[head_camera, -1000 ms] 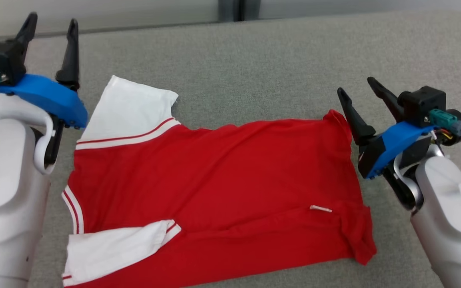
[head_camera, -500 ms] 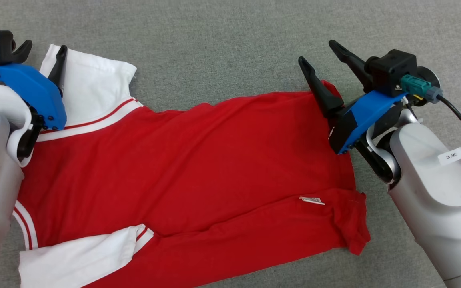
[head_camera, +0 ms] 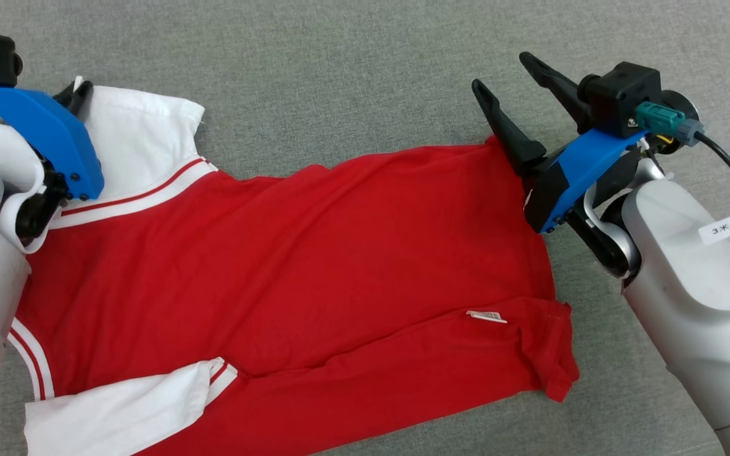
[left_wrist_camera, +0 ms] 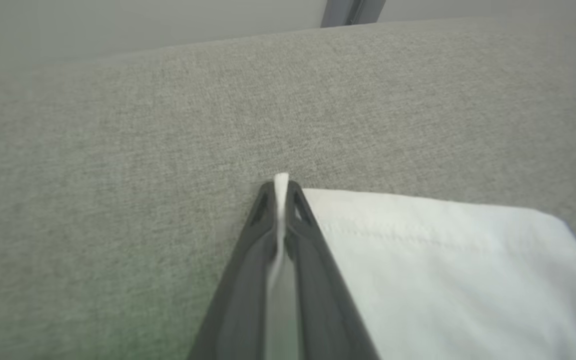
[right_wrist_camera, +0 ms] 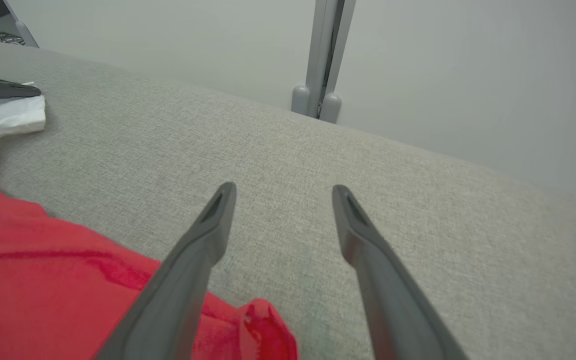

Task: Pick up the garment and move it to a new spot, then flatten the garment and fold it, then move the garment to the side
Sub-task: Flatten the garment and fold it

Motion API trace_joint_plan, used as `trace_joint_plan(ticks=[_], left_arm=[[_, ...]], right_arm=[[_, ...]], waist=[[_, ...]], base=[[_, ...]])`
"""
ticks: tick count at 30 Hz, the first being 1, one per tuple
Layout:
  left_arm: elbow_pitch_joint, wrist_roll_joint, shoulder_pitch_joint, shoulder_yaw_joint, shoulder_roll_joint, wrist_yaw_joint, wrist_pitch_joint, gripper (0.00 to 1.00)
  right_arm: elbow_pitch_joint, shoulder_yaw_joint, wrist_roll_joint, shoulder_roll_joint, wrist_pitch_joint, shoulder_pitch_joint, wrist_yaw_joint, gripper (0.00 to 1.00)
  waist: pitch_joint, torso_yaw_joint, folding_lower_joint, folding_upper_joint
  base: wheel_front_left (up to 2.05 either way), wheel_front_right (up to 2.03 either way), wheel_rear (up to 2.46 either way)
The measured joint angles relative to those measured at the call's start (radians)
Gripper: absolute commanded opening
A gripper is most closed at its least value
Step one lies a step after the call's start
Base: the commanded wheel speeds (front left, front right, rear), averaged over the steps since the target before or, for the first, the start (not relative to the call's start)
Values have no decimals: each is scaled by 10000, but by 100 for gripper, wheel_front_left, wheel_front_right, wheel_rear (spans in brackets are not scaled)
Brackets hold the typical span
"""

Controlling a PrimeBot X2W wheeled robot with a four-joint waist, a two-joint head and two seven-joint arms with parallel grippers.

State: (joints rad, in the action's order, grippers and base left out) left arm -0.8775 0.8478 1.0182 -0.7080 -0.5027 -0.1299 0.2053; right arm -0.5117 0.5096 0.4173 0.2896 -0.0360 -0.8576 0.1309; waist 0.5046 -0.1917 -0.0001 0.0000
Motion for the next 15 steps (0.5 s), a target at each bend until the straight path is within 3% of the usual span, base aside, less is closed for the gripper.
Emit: trace_joint_plan(ticks=[15], left_arm=[[-25,431,348,-1103,46,0,-1141,0]], right_arm=[[151,1231,1404,955,1559,167,0,100]], waist=[[-418,245,0,0]], base=[[0,0,0]])
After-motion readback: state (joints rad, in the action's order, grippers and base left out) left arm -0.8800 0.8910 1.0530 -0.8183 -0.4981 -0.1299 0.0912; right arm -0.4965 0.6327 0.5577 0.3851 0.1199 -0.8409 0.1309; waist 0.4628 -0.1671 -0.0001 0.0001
